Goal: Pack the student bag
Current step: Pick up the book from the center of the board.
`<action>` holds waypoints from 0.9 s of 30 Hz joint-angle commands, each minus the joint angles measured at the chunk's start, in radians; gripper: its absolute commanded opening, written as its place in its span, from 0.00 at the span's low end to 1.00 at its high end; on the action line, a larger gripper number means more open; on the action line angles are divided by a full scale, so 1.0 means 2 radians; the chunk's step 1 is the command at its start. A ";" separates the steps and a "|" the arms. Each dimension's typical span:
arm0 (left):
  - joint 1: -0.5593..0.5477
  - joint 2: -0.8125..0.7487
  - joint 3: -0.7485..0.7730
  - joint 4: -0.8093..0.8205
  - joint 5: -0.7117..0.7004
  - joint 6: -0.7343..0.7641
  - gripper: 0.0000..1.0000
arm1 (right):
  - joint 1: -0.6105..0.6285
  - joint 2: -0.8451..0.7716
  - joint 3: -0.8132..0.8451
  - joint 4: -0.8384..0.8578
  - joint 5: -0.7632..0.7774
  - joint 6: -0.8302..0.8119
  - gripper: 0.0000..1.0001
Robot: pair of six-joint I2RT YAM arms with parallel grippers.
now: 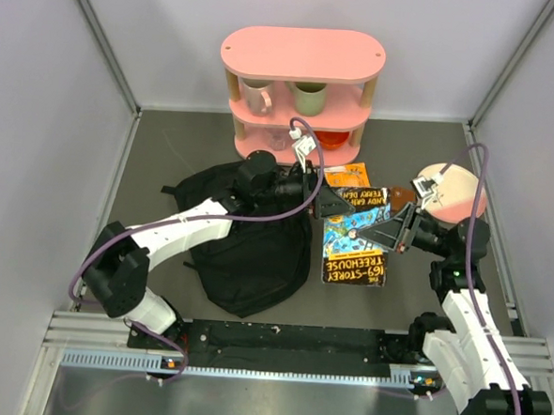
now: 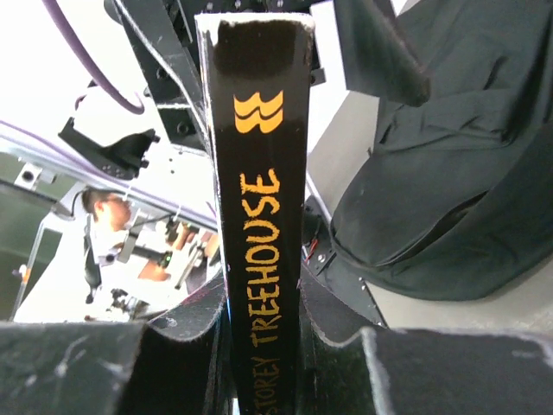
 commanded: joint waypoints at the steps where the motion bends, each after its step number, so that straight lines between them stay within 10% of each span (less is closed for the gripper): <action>1: 0.004 0.006 -0.012 0.101 0.048 -0.030 0.81 | 0.028 0.013 0.033 0.033 -0.007 -0.011 0.00; 8: 0.011 -0.018 -0.032 0.102 0.046 -0.027 0.00 | 0.030 0.043 0.057 -0.027 -0.003 -0.065 0.10; 13: 0.025 -0.056 -0.060 0.037 -0.033 -0.020 0.00 | 0.030 0.048 0.085 -0.192 0.080 -0.151 0.97; 19: 0.055 -0.194 -0.149 -0.041 -0.212 -0.042 0.00 | 0.030 0.004 0.083 -0.293 0.228 -0.182 0.99; 27: 0.058 -0.352 -0.242 -0.044 -0.408 -0.126 0.00 | 0.060 -0.043 -0.023 -0.158 0.256 -0.024 0.99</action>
